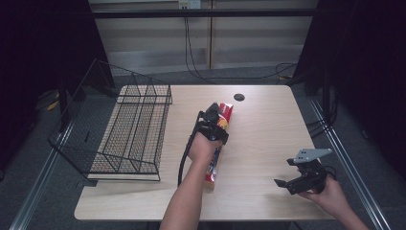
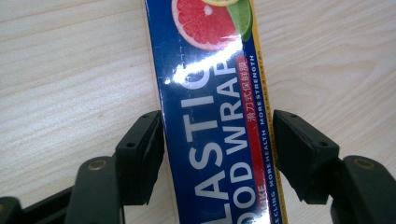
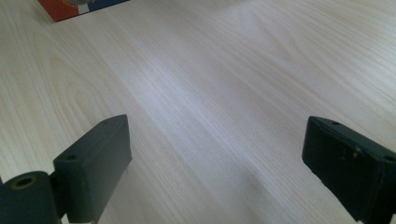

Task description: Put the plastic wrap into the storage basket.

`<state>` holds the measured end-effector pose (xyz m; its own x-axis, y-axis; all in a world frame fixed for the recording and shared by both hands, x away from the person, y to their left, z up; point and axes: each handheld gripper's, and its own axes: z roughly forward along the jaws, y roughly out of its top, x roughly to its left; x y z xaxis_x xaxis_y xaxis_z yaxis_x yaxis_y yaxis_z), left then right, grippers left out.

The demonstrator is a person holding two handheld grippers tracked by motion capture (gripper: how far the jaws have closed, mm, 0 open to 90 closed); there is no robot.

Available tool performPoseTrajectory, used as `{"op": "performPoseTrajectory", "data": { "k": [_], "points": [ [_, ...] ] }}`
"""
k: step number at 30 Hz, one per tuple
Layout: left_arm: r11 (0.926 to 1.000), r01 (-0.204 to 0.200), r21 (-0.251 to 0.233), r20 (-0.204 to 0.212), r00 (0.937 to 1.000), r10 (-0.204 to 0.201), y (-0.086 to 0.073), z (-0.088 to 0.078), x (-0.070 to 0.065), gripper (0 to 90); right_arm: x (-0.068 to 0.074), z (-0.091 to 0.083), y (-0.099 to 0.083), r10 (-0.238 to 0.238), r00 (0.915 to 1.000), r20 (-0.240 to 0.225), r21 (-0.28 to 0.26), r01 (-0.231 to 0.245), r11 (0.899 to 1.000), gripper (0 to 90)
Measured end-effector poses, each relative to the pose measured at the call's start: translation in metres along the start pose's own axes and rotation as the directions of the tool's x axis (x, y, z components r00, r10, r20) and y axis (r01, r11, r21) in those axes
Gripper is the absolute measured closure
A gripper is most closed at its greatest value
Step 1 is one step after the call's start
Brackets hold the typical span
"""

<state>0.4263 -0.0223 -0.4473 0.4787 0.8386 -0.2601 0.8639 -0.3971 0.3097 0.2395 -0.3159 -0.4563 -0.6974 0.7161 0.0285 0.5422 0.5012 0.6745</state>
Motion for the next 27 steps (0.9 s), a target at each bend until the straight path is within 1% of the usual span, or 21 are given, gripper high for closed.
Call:
{"op": "performPoseTrajectory", "data": {
  "k": [1, 3, 7, 10, 12, 13, 14, 15, 16, 17, 19, 20, 21, 22, 23, 24, 26, 27],
  "points": [
    [1.0, -0.009, 0.002, 0.002, 1.0, 0.009, 0.0, 0.0, 0.0, 36.7, 0.0, 0.0, 0.0, 0.0, 1.0, 0.0, 0.0, 0.0, 1.0, 8.1],
    [0.9999, -0.011, 0.01, 0.001, 0.9999, 0.011, 0.0, -0.001, 0.001, 38.2, 0.0, 0.0, 0.0, 0.0, 1.0, 0.0, 0.002, 0.0, 1.0, 8.1],
    [0.9997, -0.006, 0.024, 0.001, 1.0, 0.006, -0.002, -0.003, 0.001, 39.7, 0.001, -0.001, 0.0, 0.0, 1.0, 0.007, 0.003, 0.0, 1.0, 8.1],
    [0.9992, -0.015, 0.036, 0.007, 0.9999, 0.015, -0.006, -0.007, 0.006, 40.5, 0.0, -0.001, 0.0, -0.002, 1.0, 0.008, -0.002, 0.002, 1.0, 8.1],
    [0.9997, -0.003, 0.024, 0.0, 1.0, 0.003, -0.006, -0.006, 0.005, 39.5, 0.0, 0.0, -0.001, 0.008, 1.0, 0.001, -0.002, -0.008, 1.0, 8.1],
    [0.999, -0.024, 0.038, -0.003, 0.9997, 0.024, -0.005, -0.006, 0.004, 39.5, 0.0, 0.0, -0.001, 0.008, 1.0, 0.001, -0.002, -0.008, 1.0, 8.1],
    [0.9993, -0.011, 0.035, -0.01, 0.9999, 0.011, -0.005, -0.005, 0.002, 38.9, 0.0, -0.001, -0.001, 0.008, 1.0, 0.006, 0.003, -0.008, 1.0, 8.1],
    [0.9986, -0.027, 0.045, -0.016, 0.9995, 0.027, -0.003, -0.005, 0.003, 38.6, 0.0, 0.0, -0.001, 0.001, 1.0, 0.005, 0.001, -0.001, 1.0, 8.1],
    [0.9983, -0.032, 0.049, -0.02, 0.9993, 0.033, -0.002, -0.005, 0.002, 38.3, 0.0, 0.0, -0.001, 0.006, 1.0, 0.001, 0.0, -0.006, 1.0, 8.1],
    [0.9983, -0.028, 0.051, -0.02, 0.9994, 0.029, -0.002, -0.004, 0.002, 38.0, 0.001, -0.001, -0.001, 0.01, 0.9999, 0.003, 0.004, -0.01, 1.0, 8.1],
    [0.9982, -0.037, 0.048, -0.022, 0.999, 0.038, 0.0, -0.002, 0.002, 37.6, 0.001, -0.001, -0.001, 0.007, 1.0, 0.0, 0.0, -0.007, 1.0, 8.1],
    [0.9987, -0.027, 0.044, -0.02, 0.9994, 0.028, 0.0, -0.001, 0.002, 37.4, 0.0, 0.0, -0.001, 0.003, 1.0, 0.0, -0.003, -0.003, 1.0, 8.1],
    [0.9986, -0.03, 0.044, -0.015, 0.9994, 0.031, 0.0, 0.0, 0.003, 37.4, 0.0, 0.0, -0.001, 0.002, 1.0, 0.001, -0.002, -0.002, 1.0, 8.1],
    [0.9985, -0.026, 0.047, -0.024, 0.9993, 0.028, 0.001, 0.0, 0.003, 37.2, 0.001, 0.0, -0.001, 0.005, 1.0, 0.001, -0.001, -0.005, 1.0, 8.1],
    [0.9989, -0.026, 0.038, -0.02, 0.9994, 0.027, 0.001, 0.001, 0.002, 37.0, 0.001, 0.0, -0.001, 0.004, 0.9999, 0.01, 0.002, -0.004, 1.0, 8.1],
    [0.9987, -0.027, 0.044, -0.022, 0.9994, 0.028, 0.002, 0.002, 0.002, 37.0, 0.001, 0.0, -0.001, 0.004, 0.9999, 0.01, 0.002, -0.004, 1.0, 8.1],
    [0.9983, -0.035, 0.046, -0.034, 0.9988, 0.036, 0.004, 0.003, 0.001, 37.4, 0.0, 0.001, 0.0, -0.004, 1.0, 0.009, 0.007, 0.004, 1.0, 8.3],
    [0.9988, -0.029, 0.039, -0.035, 0.9989, 0.031, 0.005, 0.004, 0.001, 37.7, 0.001, 0.001, 0.0, -0.004, 0.9999, 0.01, 0.009, 0.004, 1.0, 8.3]
  ]
}}
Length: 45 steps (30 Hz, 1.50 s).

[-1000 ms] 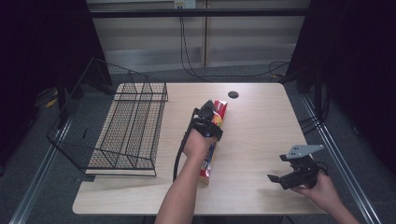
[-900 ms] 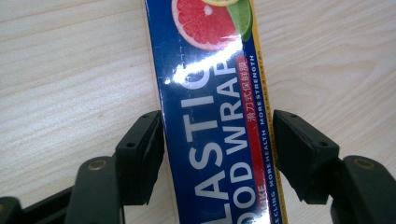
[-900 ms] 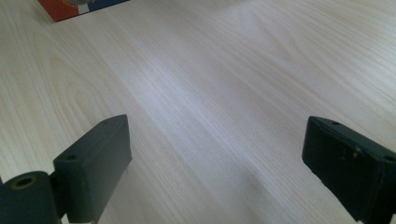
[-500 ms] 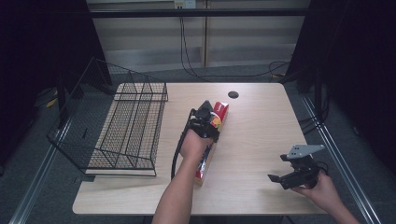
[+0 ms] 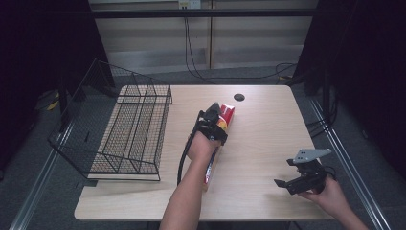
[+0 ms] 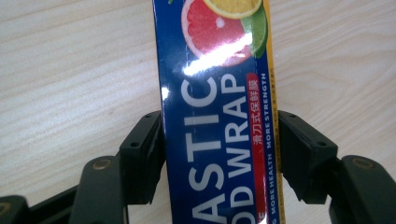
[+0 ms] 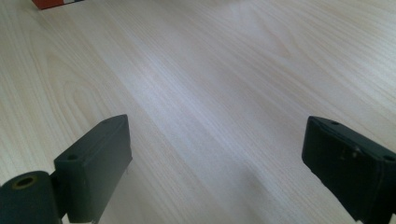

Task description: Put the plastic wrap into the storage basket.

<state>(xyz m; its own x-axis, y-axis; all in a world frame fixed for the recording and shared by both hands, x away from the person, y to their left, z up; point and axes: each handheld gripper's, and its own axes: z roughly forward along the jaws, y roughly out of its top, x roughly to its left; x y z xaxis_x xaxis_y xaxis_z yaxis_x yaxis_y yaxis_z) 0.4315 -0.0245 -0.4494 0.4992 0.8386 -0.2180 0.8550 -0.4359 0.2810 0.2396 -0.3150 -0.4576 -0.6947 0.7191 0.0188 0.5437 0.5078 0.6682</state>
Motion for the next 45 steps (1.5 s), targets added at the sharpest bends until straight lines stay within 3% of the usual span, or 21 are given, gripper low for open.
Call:
{"op": "performPoseTrajectory", "data": {
  "k": [4, 7, 13, 22, 29, 34, 45],
  "points": [
    [0.9997, 0.021, 0.01, -0.019, 0.9996, -0.02, 0.002, -0.001, -0.003, 41.1, 0.001, 0.0, 0.001, -0.002, 1.0, -0.004, 0.002, 0.002, 1.0, 8.3],
    [0.9989, -0.009, 0.046, -0.048, 0.9988, 0.012, 0.004, -0.004, -0.004, 44.2, 0.001, 0.0, 0.001, -0.003, 0.9999, -0.01, 0.0, 0.003, 1.0, 8.3],
    [0.996, -0.022, 0.087, -0.032, 0.9992, 0.025, 0.005, -0.012, -0.002, 45.3, -0.001, -0.001, 0.001, 0.003, 1.0, -0.004, -0.007, -0.004, 1.0, 8.3],
    [0.9972, -0.024, 0.071, -0.049, 0.9984, 0.028, 0.006, -0.044, 0.004, 45.6, -0.001, -0.002, 0.001, 0.006, 1.0, 0.0, -0.013, -0.006, 1.0, 8.1],
    [0.9985, 0.006, 0.055, -0.031, 0.9995, -0.005, 0.006, -0.074, 0.013, 45.5, 0.0, -0.002, 0.001, -0.001, 1.0, -0.003, -0.018, 0.0, 1.0, 7.5],
    [0.9986, 0.024, 0.046, -0.035, 0.9991, -0.023, 0.005, -0.087, 0.019, 45.4, 0.001, -0.001, 0.001, -0.006, 1.0, 0.0, -0.012, 0.006, 1.0, 6.4],
    [0.9977, 0.045, 0.052, -0.076, 0.9963, -0.041, 0.004, -0.119, 0.034, 45.2, 0.002, 0.0, 0.002, -0.02, 0.9998, -0.009, -0.026, 0.02, 0.999, 3.2]
  ]
}}
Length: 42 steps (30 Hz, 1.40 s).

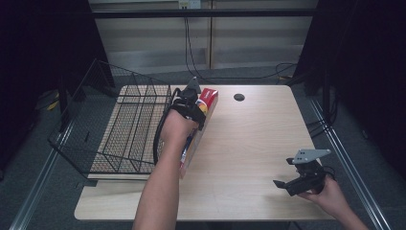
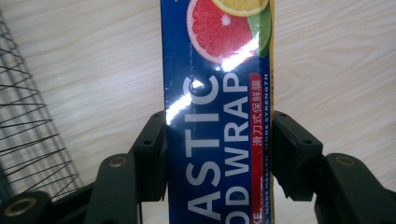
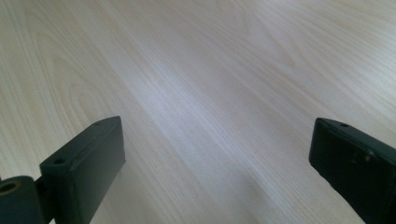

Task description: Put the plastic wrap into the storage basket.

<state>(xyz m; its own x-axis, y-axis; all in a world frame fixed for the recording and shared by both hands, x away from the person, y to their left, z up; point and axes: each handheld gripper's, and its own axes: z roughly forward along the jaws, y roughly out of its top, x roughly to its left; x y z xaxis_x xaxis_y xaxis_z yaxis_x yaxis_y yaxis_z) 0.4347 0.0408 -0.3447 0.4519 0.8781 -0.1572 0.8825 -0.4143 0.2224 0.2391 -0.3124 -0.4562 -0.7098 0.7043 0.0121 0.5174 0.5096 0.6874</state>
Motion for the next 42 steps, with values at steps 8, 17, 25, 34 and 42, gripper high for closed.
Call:
{"op": "performPoseTrajectory", "data": {
  "k": [8, 17, 25, 34, 42],
  "points": [
    [0.9999, 0.014, 0.006, -0.011, 0.9998, -0.014, 0.0, -0.018, 0.007, 45.1, 0.001, 0.001, 0.0, -0.01, 0.9999, 0.002, -0.004, 0.01, 1.0, 1.1],
    [0.9989, 0.046, 0.005, -0.031, 0.9985, -0.046, -0.003, -0.035, 0.016, 45.2, 0.001, 0.002, 0.0, -0.014, 0.9999, -0.006, 0.007, 0.014, 1.0, 0.0],
    [0.9982, 0.061, 0.003, -0.037, 0.9975, -0.06, -0.005, -0.053, 0.024, 45.2, 0.001, 0.002, 0.0, -0.012, 0.9998, -0.018, 0.004, 0.012, 1.0, 0.0],
    [0.9964, 0.085, -0.002, -0.048, 0.9952, -0.085, -0.008, -0.071, 0.029, 45.1, 0.0, 0.0, 0.0, -0.007, 0.9997, -0.023, -0.009, 0.007, 1.0, 0.0],
    [0.9955, 0.094, 0.013, -0.064, 0.9936, -0.093, -0.01, -0.083, 0.036, 45.2, 0.0, -0.001, 0.001, -0.008, 0.9998, -0.018, -0.008, 0.008, 1.0, 0.0]
  ]
}}
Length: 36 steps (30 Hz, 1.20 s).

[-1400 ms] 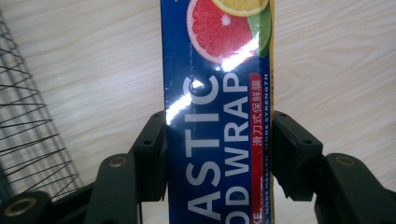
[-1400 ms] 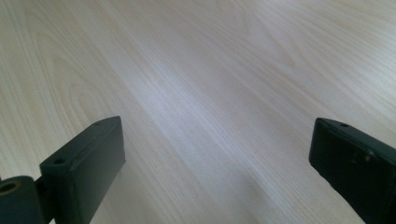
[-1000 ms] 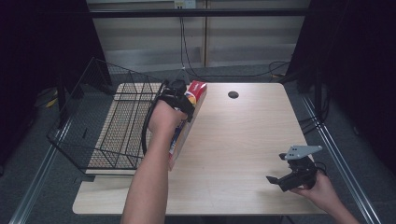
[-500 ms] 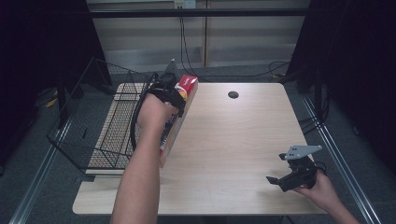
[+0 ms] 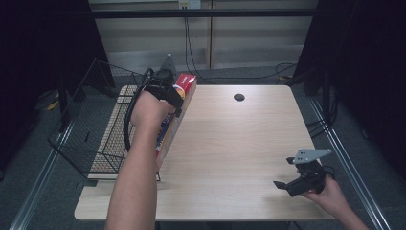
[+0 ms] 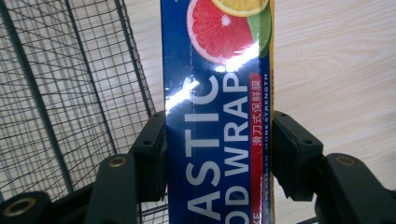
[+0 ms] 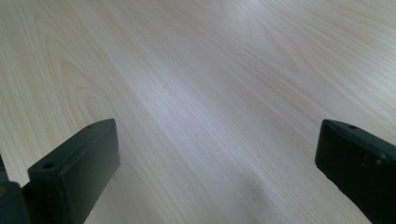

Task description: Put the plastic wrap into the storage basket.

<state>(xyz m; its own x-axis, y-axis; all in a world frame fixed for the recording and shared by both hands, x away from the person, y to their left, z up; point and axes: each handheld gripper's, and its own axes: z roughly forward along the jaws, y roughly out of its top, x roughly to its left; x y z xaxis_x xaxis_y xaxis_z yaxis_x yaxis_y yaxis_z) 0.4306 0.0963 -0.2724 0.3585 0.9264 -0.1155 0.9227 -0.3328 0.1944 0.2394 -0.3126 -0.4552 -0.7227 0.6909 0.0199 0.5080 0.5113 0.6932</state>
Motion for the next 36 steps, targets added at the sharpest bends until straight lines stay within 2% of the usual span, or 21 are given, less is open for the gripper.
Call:
{"op": "performPoseTrajectory", "data": {
  "k": [5, 16, 17, 20, 21, 24, 36],
  "points": [
    [0.9997, 0.02, -0.015, -0.005, 0.9998, -0.02, -0.003, -0.009, 0.006, 45.1, 0.0, 0.0, 0.0, -0.003, 1.0, 0.001, 0.002, 0.003, 1.0, 0.0],
    [0.9994, 0.032, -0.013, 0.001, 0.9995, -0.032, -0.007, -0.022, 0.013, 45.2, 0.001, 0.0, 0.0, -0.005, 1.0, 0.003, 0.007, 0.005, 1.0, 0.0],
    [0.9997, 0.023, -0.01, -0.005, 0.9997, -0.023, -0.007, -0.023, 0.015, 45.1, 0.001, 0.0, 0.0, -0.006, 1.0, 0.002, 0.006, 0.006, 1.0, 0.0],
    [0.9985, 0.053, -0.015, -0.005, 0.9986, -0.053, -0.009, -0.025, 0.018, 45.1, 0.001, 0.0, 0.0, -0.003, 1.0, 0.0, 0.007, 0.003, 1.0, 0.0],
    [0.999, 0.044, -0.01, -0.007, 0.999, -0.044, -0.01, -0.026, 0.02, 45.1, 0.001, 0.0, 0.0, -0.001, 1.0, -0.005, 0.005, 0.001, 1.0, 0.0],
    [0.9979, 0.062, -0.02, -0.015, 0.9979, -0.062, -0.011, -0.028, 0.024, 45.1, 0.002, -0.001, 0.0, 0.0, 1.0, -0.006, 0.003, 0.0, 1.0, 0.0],
    [0.9961, 0.081, -0.036, -0.028, 0.9962, -0.082, -0.019, -0.043, 0.038, 45.2, 0.002, 0.0, 0.0, -0.014, 0.9999, 0.005, 0.013, 0.014, 1.0, 0.0]
  ]
}}
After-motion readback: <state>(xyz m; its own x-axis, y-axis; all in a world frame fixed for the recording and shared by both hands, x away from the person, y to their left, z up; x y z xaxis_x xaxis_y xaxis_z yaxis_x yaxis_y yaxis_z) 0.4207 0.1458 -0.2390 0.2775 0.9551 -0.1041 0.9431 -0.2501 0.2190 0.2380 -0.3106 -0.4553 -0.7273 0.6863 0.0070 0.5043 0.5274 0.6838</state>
